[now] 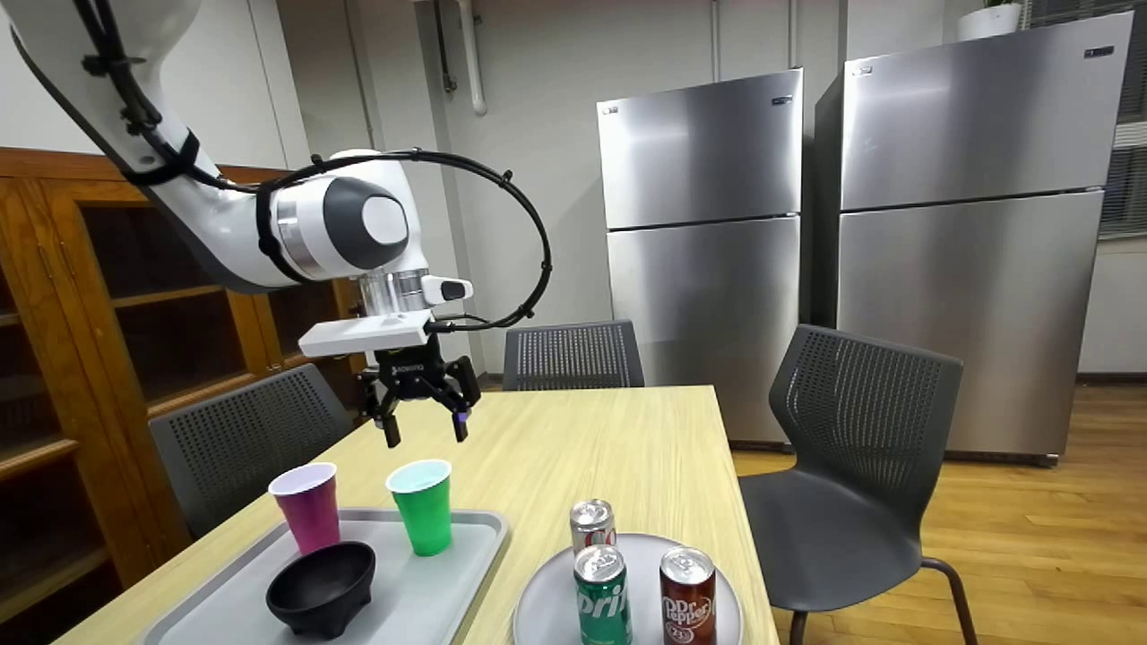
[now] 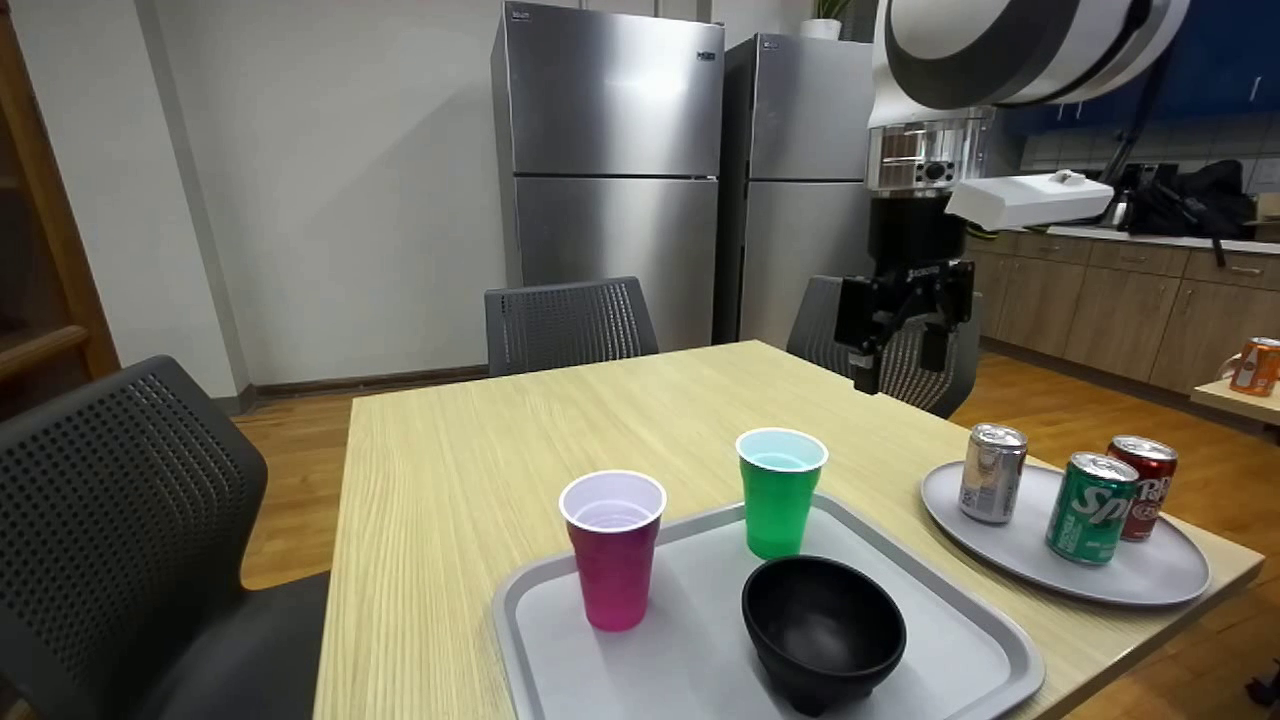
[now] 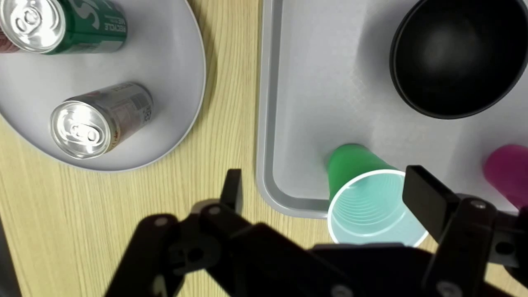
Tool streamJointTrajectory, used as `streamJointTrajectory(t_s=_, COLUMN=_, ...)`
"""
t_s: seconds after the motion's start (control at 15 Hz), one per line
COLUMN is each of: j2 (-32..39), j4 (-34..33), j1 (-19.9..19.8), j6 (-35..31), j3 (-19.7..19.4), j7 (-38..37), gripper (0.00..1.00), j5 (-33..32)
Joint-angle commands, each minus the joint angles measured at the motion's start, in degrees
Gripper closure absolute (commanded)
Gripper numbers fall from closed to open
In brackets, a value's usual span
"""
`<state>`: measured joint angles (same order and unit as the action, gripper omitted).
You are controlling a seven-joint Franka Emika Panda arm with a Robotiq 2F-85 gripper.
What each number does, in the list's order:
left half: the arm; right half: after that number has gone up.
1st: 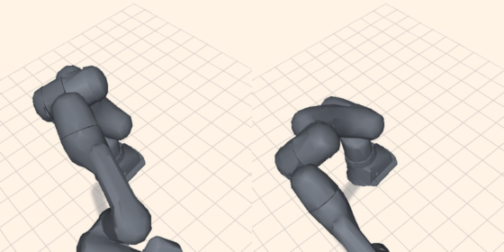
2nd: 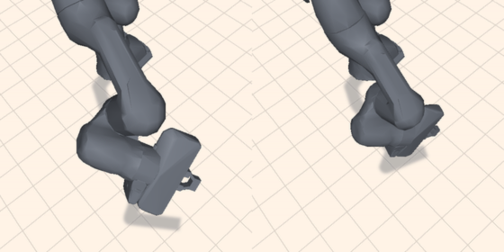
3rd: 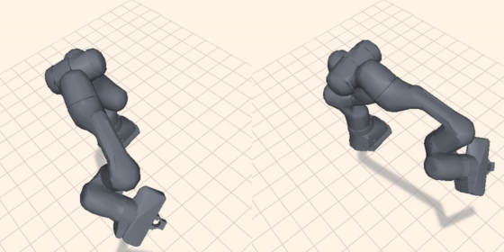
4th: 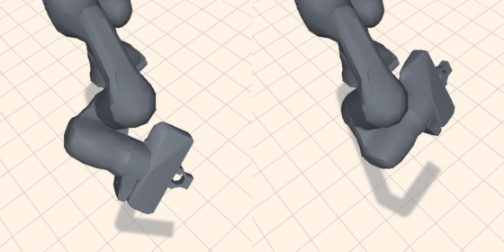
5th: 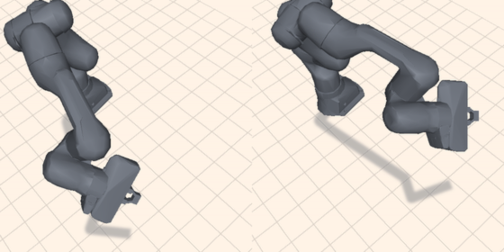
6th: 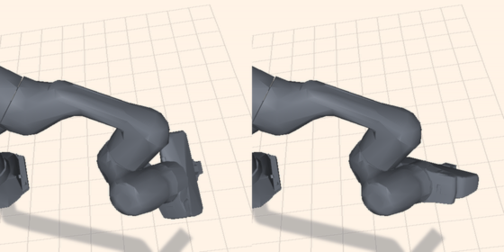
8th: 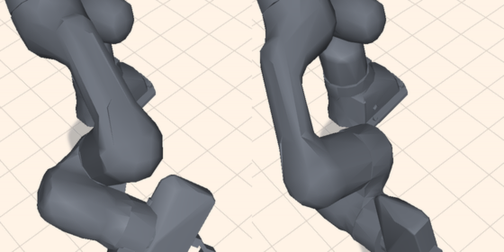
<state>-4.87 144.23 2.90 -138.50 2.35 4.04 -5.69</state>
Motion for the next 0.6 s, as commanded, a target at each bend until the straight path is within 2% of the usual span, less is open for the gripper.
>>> streamJointTrajectory(t_s=0.0, j2=0.75, j4=-0.40, j1=0.08, j6=0.28, j3=0.22, j7=0.10, gripper=0.00, j5=0.42)
streamJointTrajectory(t_s=0.2, j2=3.82, j4=-1.17, j1=-0.14, j6=-2.90, j3=0.56, j7=-4.51, gripper=0.00, j5=-1.71)
streamJointTrajectory(t_s=0.53, j2=10.20, j4=-3.56, j1=0.55, j6=-6.70, j3=0.66, j7=-5.10, gripper=0.00, j5=-0.39)
